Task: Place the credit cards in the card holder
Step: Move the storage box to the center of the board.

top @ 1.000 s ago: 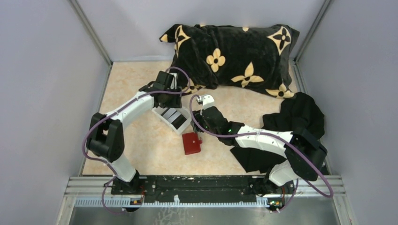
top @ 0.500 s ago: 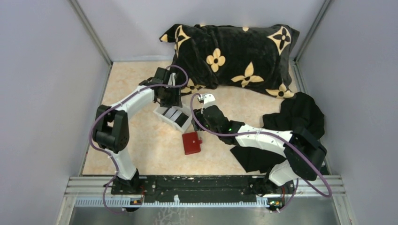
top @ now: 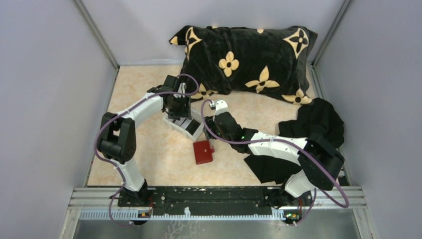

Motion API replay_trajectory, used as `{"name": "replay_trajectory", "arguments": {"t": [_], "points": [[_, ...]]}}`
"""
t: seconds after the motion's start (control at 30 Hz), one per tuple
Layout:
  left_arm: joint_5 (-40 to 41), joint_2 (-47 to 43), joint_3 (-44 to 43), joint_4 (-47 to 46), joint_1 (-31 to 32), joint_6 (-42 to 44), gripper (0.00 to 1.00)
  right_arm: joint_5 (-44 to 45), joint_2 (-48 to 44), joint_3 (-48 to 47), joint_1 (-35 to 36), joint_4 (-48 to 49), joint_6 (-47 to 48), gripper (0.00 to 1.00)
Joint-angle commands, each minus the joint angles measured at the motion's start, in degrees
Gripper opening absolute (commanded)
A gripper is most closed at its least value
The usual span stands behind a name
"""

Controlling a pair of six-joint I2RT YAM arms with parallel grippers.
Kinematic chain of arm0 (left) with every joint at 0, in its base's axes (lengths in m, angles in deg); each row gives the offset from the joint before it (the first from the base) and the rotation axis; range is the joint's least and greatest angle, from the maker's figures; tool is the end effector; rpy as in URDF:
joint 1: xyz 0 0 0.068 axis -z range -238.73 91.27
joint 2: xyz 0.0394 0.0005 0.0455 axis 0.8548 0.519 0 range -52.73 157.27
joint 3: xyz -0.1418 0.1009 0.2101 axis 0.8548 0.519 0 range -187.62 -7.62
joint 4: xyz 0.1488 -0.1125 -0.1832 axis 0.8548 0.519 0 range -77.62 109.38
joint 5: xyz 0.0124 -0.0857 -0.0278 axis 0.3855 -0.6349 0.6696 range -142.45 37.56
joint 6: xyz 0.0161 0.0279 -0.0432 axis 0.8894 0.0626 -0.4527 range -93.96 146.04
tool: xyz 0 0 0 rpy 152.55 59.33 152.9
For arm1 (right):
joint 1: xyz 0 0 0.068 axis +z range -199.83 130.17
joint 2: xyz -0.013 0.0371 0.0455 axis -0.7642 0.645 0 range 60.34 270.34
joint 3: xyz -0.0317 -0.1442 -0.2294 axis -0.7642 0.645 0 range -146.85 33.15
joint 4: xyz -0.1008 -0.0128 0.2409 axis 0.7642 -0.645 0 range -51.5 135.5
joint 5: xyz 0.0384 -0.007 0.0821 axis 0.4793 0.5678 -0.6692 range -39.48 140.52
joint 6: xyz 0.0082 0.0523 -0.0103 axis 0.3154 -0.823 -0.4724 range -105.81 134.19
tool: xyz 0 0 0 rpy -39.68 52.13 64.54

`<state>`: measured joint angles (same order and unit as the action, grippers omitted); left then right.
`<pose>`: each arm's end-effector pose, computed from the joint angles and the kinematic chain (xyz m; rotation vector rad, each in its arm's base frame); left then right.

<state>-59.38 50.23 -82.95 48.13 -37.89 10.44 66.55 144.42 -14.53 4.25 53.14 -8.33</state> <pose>0.3473 -0.1368 0.2126 0.1631 2.7107 -0.3571 0.1959 0.2537 0.2269 -0.4004 2.0566 0.5352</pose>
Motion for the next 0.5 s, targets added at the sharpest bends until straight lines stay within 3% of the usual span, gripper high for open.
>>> {"name": "replay_trajectory", "arguments": {"t": [0.0,0.47], "points": [[-1.5,-0.1,0.7,1.0,-0.3,0.7,0.66,-0.2,0.2,-1.1,-0.4,2.6,-0.1,0.57],[-3.6,5.0,1.6,-1.3,-0.3,1.3,0.67,-1.5,2.3,-1.8,-0.3,2.8,0.0,0.57]]}}
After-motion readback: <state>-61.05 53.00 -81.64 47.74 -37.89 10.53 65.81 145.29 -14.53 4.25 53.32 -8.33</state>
